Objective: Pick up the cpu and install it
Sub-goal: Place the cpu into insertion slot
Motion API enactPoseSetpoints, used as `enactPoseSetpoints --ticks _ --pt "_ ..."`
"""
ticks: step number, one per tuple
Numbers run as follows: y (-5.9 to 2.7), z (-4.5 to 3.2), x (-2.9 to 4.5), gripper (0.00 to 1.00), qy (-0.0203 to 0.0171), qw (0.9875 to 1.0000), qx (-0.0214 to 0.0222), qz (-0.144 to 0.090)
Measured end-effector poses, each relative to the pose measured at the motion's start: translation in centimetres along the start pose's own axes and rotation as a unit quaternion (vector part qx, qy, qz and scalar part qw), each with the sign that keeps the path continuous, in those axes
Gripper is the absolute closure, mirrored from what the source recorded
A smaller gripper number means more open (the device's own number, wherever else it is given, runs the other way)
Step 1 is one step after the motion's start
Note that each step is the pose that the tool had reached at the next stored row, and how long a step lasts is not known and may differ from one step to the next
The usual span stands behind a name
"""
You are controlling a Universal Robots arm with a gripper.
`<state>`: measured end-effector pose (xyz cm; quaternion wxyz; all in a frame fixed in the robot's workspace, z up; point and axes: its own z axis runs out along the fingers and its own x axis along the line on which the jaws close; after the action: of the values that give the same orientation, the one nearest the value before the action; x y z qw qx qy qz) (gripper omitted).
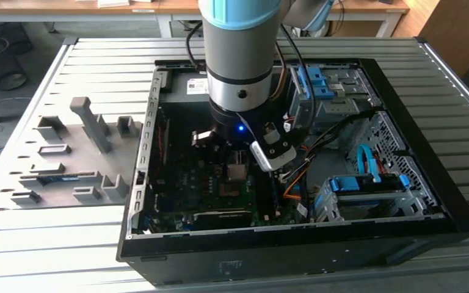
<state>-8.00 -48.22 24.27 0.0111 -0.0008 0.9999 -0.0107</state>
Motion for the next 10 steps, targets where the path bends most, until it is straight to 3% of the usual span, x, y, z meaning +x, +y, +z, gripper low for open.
enactPoseSetpoints --ticks 10 --pt "0.01 0.48 0.01 0.53 0.0000 1.0000 0.0000 0.000"
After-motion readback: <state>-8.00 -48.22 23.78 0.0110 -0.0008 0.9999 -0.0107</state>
